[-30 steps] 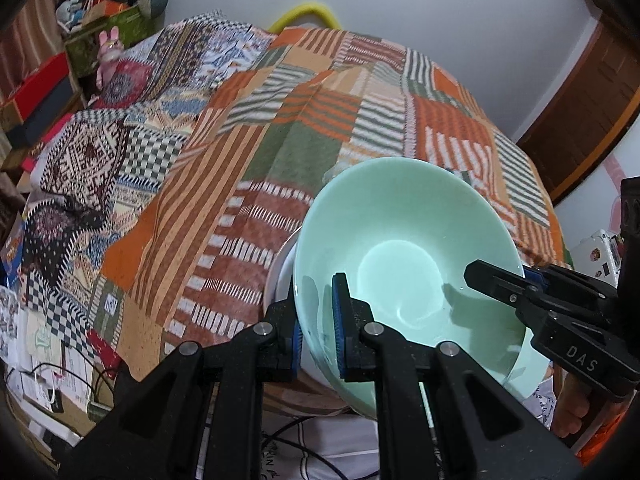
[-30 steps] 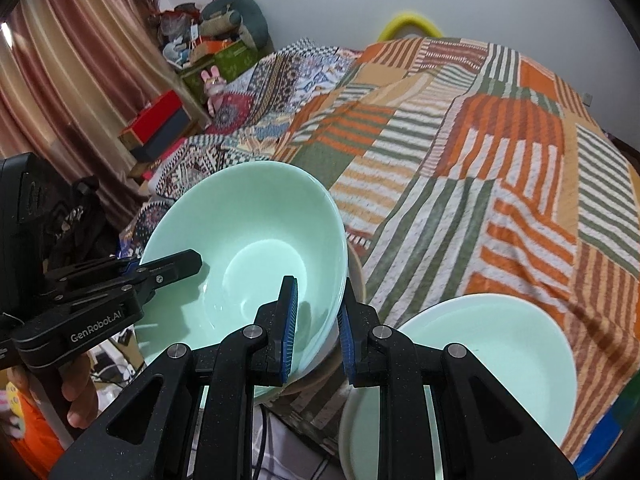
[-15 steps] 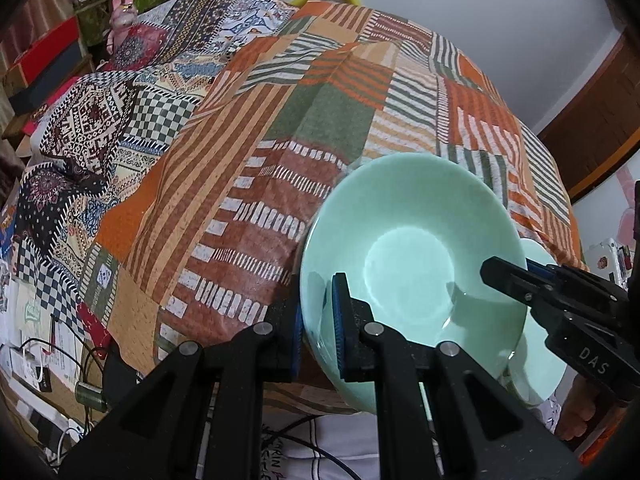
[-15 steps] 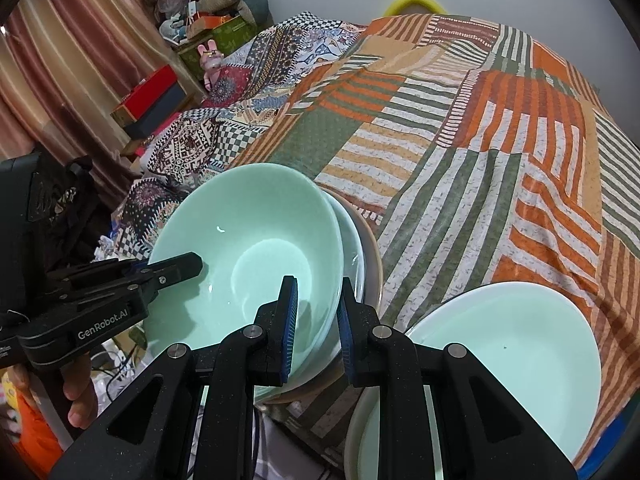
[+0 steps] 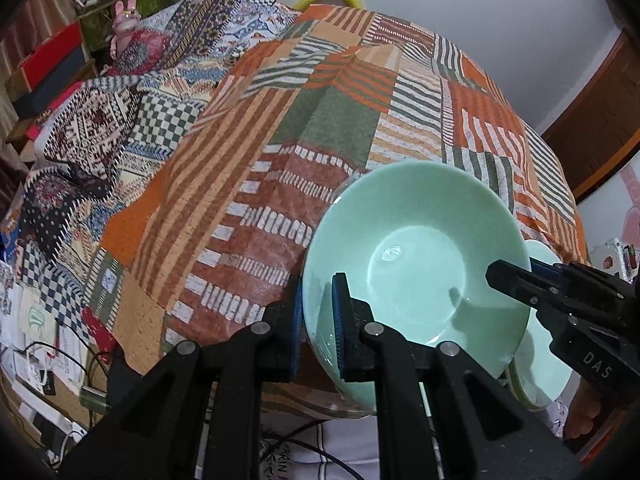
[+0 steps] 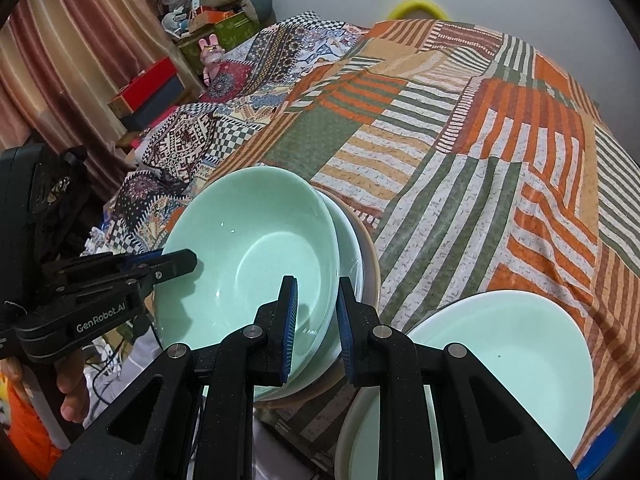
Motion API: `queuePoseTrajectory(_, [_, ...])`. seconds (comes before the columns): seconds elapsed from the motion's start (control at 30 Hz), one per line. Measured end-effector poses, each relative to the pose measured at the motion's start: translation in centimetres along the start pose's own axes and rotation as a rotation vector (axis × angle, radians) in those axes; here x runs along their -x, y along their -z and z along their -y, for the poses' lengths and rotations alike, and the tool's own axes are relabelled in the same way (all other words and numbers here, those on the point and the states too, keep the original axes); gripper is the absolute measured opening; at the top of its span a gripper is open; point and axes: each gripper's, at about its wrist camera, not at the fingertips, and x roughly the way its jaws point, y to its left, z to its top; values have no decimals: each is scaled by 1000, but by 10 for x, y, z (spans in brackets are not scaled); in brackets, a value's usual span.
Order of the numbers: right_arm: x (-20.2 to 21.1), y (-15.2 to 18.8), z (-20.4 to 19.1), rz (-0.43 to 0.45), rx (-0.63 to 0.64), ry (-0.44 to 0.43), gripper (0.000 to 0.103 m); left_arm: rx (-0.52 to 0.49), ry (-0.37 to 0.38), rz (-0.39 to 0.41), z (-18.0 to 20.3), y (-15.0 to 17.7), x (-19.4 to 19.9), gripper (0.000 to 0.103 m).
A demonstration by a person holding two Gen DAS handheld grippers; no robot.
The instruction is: Organize plates and bowls
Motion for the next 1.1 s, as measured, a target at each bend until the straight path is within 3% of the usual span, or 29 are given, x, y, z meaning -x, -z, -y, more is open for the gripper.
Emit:
queuePoseTrajectory(0.27, [9, -2, 3, 17, 11, 7, 19, -3, -4, 67, 0, -7, 23, 13])
queuePoseTrajectory(0.37, [17, -1, 4, 53, 18, 51, 32, 5, 7, 75, -2, -6, 27, 17])
queuePoseTrajectory(0.47, [26, 0, 9, 87, 9, 50, 44, 11, 14, 76, -3, -4, 27, 29])
queuePoseTrajectory(0.57, [26, 1, 14, 85, -9, 53, 44, 25, 19, 69, -6, -1, 24, 36])
queuePoseTrajectory(1.1, [-6, 11, 22, -1, -85, -10, 44, 52, 72, -53, -8, 12, -21, 36])
